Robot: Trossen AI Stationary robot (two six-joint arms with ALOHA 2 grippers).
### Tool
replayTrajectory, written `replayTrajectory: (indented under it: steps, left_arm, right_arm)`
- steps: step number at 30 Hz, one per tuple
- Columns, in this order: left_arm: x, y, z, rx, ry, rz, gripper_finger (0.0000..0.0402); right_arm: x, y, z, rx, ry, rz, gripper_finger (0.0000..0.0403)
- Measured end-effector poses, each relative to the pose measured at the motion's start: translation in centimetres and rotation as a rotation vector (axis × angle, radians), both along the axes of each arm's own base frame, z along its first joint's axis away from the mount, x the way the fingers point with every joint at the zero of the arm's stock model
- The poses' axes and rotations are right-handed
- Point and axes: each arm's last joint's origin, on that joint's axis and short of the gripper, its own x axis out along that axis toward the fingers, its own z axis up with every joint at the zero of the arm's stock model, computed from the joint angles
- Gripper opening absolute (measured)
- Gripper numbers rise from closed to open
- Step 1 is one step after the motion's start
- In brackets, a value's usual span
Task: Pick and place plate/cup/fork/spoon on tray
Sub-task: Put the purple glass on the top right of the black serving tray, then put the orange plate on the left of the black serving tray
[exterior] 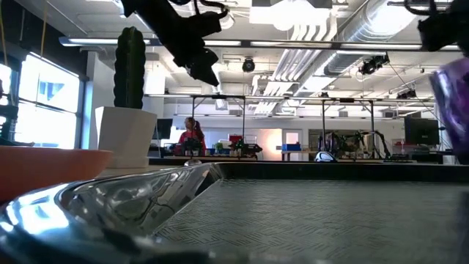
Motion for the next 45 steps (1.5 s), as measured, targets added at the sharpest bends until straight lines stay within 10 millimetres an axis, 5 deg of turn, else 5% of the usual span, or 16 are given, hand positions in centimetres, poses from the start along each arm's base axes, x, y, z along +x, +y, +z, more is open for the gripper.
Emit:
replayTrajectory:
  steps: [11, 20, 26, 33, 39, 45]
  left_arm:
    - [-0.7, -0.2, -0.5, 0.042, 0.030, 0.139, 0.0127]
    - [-1.2, -0.6, -0.2, 0.111, 0.079, 0.160, 0.0127]
    - [-3.3, -0.6, 1.6, 0.127, 0.062, 0.227, 0.0127]
    - [-6.4, -0.9, 3.6, 0.052, 0.142, 0.105, 0.0127]
    - [-9.9, -1.9, 4.3, -0.276, 0.247, -0.170, 0.0127]
    - [-12.8, -3.0, 3.5, -0.556, 0.466, -0.330, 0.0126]
  right_arm:
    - [-0.3, 3.2, -2.2, -0.117, 0.079, 0.043, 0.0007]
    - [-1.0, 3.6, -2.3, -0.059, 0.148, -0.026, 0.0102]
    - [-1.1, 3.2, 0.9, -0.107, 0.117, -0.090, 0.0156]
    - [-0.5, 2.6, 6.5, -0.188, -0.124, -0.131, 0.0165]
    - [3.4, 2.6, 6.6, -0.274, -0.318, -0.156, 0.0165]
    - [11.2, 3.3, 5.3, -0.451, -0.506, -0.034, 0.0165]
